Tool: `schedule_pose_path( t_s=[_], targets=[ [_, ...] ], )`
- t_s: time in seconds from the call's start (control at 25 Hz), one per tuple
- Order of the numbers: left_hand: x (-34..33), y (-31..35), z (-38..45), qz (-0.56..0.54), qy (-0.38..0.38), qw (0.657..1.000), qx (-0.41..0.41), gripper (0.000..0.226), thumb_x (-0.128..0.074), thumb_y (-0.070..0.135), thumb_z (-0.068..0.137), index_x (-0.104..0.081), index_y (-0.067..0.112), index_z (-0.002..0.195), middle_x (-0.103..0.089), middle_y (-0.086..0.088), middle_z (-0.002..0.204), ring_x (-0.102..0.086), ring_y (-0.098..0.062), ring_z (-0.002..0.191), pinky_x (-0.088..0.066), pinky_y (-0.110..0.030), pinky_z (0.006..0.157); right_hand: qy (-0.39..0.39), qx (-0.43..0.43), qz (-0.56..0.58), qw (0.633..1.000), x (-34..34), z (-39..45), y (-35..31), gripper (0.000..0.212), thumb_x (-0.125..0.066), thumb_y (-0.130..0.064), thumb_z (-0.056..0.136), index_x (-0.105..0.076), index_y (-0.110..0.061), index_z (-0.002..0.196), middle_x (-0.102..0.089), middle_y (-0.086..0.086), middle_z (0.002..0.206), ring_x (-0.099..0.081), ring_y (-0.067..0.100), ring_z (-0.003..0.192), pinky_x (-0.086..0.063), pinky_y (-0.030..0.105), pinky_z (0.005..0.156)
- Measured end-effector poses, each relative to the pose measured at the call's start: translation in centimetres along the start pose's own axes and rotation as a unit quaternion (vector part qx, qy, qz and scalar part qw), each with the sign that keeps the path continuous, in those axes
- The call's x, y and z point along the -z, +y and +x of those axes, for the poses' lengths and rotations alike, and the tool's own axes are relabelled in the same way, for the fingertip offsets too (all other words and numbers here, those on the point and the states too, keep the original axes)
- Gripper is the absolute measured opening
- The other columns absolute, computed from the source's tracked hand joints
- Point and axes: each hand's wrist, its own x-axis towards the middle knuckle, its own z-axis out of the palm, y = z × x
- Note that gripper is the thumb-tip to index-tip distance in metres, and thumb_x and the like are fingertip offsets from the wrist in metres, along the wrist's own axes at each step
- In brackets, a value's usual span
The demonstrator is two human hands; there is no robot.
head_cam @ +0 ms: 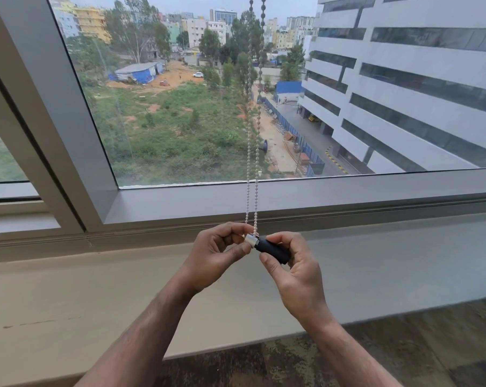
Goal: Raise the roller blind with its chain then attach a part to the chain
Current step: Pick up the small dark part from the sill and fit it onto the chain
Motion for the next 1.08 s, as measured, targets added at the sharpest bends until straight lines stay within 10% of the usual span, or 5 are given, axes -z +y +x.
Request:
schedule_pose_path(
  t_s=[1.08],
  targets=[
    [-0.87,-0.39,-0.19,0.026,0.018,0.999,-0.028,0.026,-0.078,0.022,0.085,-0.077,0.02,0.111,-0.078,-0.016,0.108,-0.07,-0.041,0.106,-0.056,-0.055,0.098,0.044,-0.073,0.088,0.992,-0.25,-0.69,0.43,0.02,-0.08,-0.012,0.087,-0.07,-0.024,0.1,-0.078,0.0,0.093,-0.075,0.016,0.085,-0.061,0.031,0.078]
  ],
)
